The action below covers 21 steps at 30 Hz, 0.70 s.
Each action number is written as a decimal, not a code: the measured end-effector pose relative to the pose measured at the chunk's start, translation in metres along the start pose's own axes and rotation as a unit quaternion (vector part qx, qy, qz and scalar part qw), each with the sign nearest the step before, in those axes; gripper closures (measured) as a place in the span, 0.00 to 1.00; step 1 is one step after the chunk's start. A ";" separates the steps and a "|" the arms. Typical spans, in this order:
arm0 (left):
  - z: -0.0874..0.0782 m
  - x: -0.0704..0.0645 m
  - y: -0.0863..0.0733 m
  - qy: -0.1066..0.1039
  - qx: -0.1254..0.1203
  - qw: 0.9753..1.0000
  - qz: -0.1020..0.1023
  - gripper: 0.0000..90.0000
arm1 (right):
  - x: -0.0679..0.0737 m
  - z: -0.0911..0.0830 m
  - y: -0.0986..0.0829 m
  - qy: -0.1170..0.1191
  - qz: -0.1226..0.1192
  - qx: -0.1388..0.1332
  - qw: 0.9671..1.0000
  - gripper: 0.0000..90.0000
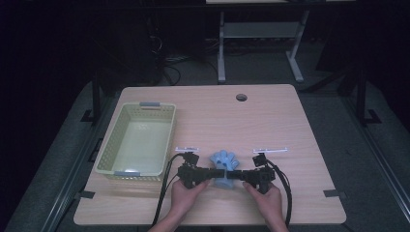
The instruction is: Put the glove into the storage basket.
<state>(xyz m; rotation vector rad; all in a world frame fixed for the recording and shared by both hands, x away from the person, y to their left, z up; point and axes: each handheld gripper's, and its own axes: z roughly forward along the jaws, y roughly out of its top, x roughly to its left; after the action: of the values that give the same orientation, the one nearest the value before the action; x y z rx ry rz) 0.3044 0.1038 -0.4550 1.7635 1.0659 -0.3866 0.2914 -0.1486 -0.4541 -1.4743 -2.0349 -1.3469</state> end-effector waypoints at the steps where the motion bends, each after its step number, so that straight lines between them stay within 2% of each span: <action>1: -0.002 -0.001 0.001 -0.002 -0.002 1.000 0.002 0.82 | 0.002 -0.001 0.002 0.002 -0.002 -0.001 1.000 0.85; 8: -0.010 -0.006 0.008 -0.004 -0.009 1.000 0.010 0.82 | 0.009 -0.004 0.008 0.005 -0.011 -0.008 1.000 0.85; 21: -0.023 -0.008 0.018 -0.013 -0.021 1.000 0.011 0.82 | 0.022 -0.006 0.021 0.012 -0.024 -0.011 1.000 0.85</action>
<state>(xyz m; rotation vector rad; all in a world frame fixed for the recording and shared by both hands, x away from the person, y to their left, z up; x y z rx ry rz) 0.3092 0.1179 -0.4286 1.7277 1.0287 -0.3694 0.2981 -0.1401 -0.4252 -1.4191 -2.0592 -1.4027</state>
